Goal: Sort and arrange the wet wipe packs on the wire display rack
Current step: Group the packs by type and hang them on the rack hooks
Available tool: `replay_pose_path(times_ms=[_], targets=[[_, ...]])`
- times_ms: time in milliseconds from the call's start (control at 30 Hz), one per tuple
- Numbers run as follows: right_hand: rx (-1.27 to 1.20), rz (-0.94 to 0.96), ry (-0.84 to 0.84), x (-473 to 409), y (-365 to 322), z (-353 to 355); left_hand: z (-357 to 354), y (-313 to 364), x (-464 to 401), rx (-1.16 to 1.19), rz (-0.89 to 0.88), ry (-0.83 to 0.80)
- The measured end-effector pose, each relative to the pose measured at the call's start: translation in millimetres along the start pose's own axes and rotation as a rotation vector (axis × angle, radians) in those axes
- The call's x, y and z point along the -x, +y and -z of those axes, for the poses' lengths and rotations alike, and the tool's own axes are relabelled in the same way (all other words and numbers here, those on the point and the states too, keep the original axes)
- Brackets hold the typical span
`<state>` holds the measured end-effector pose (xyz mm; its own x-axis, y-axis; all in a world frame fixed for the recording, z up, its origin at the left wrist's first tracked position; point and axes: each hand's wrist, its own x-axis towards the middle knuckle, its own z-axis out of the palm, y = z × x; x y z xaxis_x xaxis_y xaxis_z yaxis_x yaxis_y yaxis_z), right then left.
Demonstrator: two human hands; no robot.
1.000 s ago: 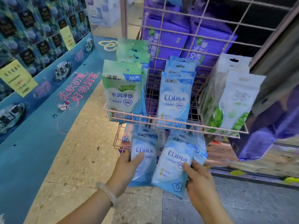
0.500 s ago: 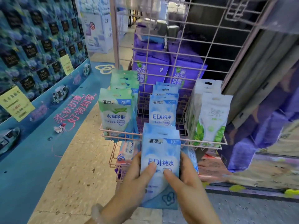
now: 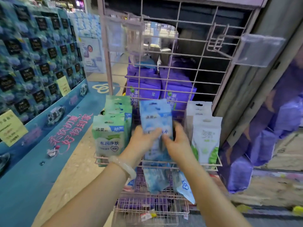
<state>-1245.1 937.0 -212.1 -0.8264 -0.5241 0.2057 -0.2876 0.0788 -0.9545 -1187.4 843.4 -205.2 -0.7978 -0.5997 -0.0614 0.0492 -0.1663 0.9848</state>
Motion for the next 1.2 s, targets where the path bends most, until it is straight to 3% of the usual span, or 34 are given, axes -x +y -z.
replay_pose_path(times_ms=[67, 200, 267, 433, 500, 633, 767, 933, 1200], targets=[[0.057, -0.094, 0.024, 1, 14, -3, 0, -10, 0, 0.031, 0.066, 0.033], [-0.247, -0.282, 0.047, -16, 7, -3, 6, -5, -13, 0.128, 0.12, 0.065], [-0.339, -0.382, 0.035, -22, 4, -4, 7, 1, -17, 0.127, 0.137, 0.009], [-0.279, -0.519, -0.088, -27, 3, -6, 2, -7, -13, 0.189, 0.247, -0.141], [-0.262, -0.466, -0.118, -25, 6, -7, 4, -11, -15, 0.147, 0.219, -0.138], [-0.218, -0.18, -0.005, -22, 10, -6, 0, -8, -14, 0.081, 0.013, -0.117], [-0.206, -0.071, -0.004, -24, 15, -2, -4, -3, -18, 0.059, -0.076, -0.141], [-0.281, -0.127, -0.06, -19, 24, -4, 6, -9, -17, 0.033, 0.041, -0.149], [-0.263, -0.193, -0.041, -21, 18, -9, 1, -3, -13, 0.025, 0.062, -0.165]])
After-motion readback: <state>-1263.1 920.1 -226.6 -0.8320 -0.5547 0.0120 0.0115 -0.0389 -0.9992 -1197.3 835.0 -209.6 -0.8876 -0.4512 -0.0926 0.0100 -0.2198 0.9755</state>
